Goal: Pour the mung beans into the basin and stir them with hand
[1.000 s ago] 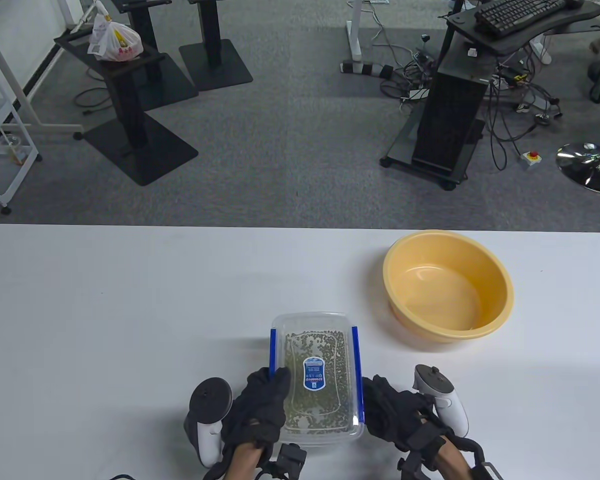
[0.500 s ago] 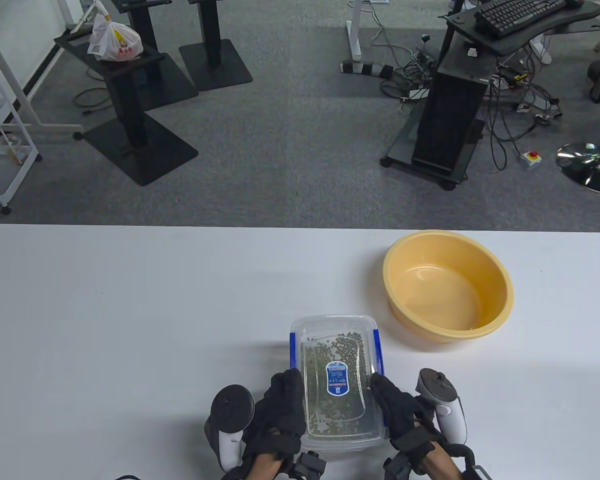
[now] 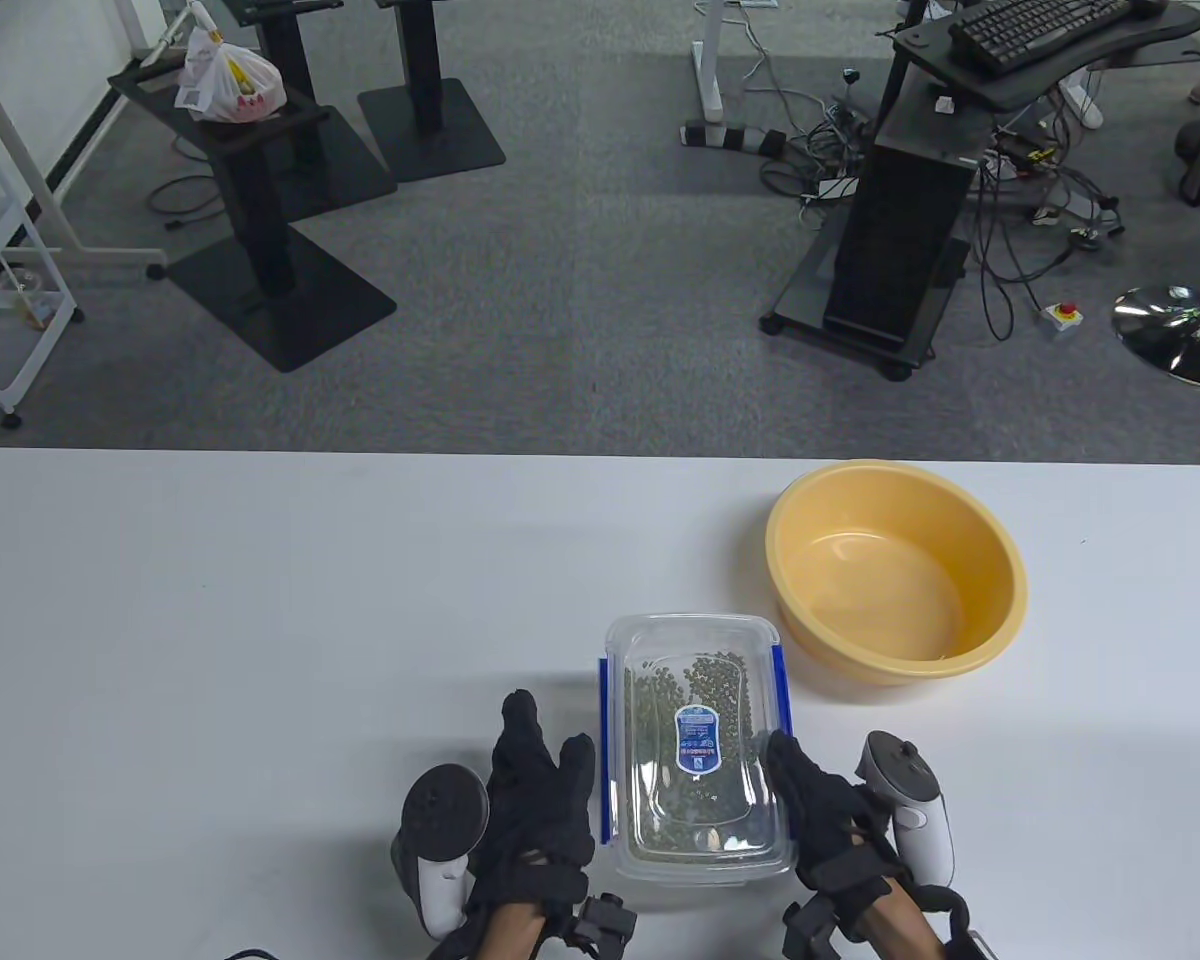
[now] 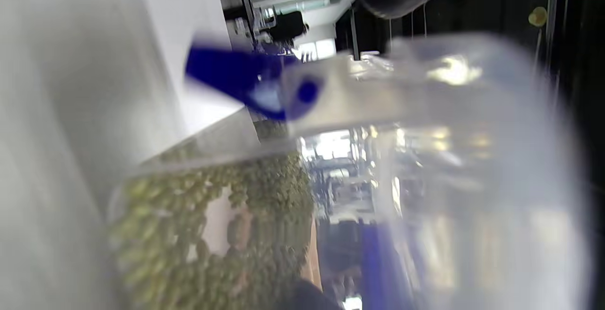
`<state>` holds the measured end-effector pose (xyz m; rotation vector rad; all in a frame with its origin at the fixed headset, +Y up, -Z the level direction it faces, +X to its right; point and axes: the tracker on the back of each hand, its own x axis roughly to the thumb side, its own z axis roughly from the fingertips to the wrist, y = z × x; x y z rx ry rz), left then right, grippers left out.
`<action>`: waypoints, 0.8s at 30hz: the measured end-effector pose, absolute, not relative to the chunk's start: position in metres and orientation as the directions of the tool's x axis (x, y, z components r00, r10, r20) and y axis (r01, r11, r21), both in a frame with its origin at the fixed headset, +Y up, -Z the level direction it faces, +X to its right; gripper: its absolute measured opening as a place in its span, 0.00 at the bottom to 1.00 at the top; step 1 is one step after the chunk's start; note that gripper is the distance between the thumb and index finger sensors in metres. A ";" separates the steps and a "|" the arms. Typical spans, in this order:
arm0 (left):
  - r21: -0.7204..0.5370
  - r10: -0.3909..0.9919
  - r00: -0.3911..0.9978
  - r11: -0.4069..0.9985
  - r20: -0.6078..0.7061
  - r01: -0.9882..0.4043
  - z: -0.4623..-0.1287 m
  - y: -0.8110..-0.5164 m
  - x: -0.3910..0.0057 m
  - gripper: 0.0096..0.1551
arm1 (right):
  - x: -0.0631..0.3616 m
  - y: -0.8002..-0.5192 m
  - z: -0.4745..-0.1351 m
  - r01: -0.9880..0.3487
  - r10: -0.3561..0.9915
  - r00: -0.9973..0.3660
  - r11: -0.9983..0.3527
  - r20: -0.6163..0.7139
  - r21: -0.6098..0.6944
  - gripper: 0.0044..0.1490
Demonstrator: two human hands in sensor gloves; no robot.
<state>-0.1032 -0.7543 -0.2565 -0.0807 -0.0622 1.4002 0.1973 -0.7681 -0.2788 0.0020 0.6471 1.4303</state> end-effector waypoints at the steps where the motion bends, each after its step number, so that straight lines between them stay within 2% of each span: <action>1: -0.169 0.997 0.082 0.082 0.005 -0.982 -0.258 -0.755 -0.098 0.48 | 0.198 -0.768 -0.279 -0.914 0.912 0.001 0.168 -0.410 0.371 0.64; 4: -0.394 0.987 -0.075 -0.126 -0.140 -0.910 -0.259 -0.767 -0.080 0.59 | 0.196 -0.769 -0.278 -0.909 0.910 0.007 0.178 -0.414 0.376 0.64; 6: -0.475 0.949 -0.155 -0.274 -0.275 -0.836 -0.254 -0.776 -0.067 0.62 | 0.194 -0.771 -0.275 -0.917 0.908 0.021 0.185 -0.419 0.354 0.63; 8: -0.403 0.946 -0.167 -0.273 -0.278 -0.873 -0.253 -0.778 -0.066 0.61 | 0.200 -0.772 -0.276 -0.954 0.914 0.014 0.133 -0.406 0.268 0.62; 10: -0.334 0.961 -0.132 -0.210 -0.241 -0.919 -0.252 -0.776 -0.065 0.57 | 0.201 -0.775 -0.276 -0.961 0.914 0.000 0.113 -0.407 0.254 0.61; 14: -0.314 0.976 -0.099 -0.158 -0.196 -0.936 -0.252 -0.770 -0.066 0.56 | 0.204 -0.765 -0.278 -0.973 0.935 -0.096 -0.017 -0.341 0.229 0.59; 20: -0.321 0.976 -0.092 -0.153 -0.199 -0.935 -0.251 -0.768 -0.067 0.56 | 0.210 -0.754 -0.280 -0.969 0.949 -0.182 -0.130 -0.257 0.208 0.57; 22: -0.312 0.964 -0.151 -0.216 -0.219 -0.925 -0.253 -0.768 -0.070 0.55 | 0.216 -0.754 -0.281 -0.984 0.958 -0.087 -0.040 -0.272 0.172 0.53; 23: -0.324 0.960 -0.176 -0.241 -0.215 -0.915 -0.253 -0.767 -0.071 0.55 | 0.216 -0.753 -0.282 -0.980 0.958 -0.028 0.030 -0.286 0.198 0.52; 24: -0.323 0.967 -0.170 -0.226 -0.192 -0.919 -0.253 -0.766 -0.071 0.55 | 0.217 -0.753 -0.282 -0.975 0.958 -0.032 0.033 -0.285 0.221 0.52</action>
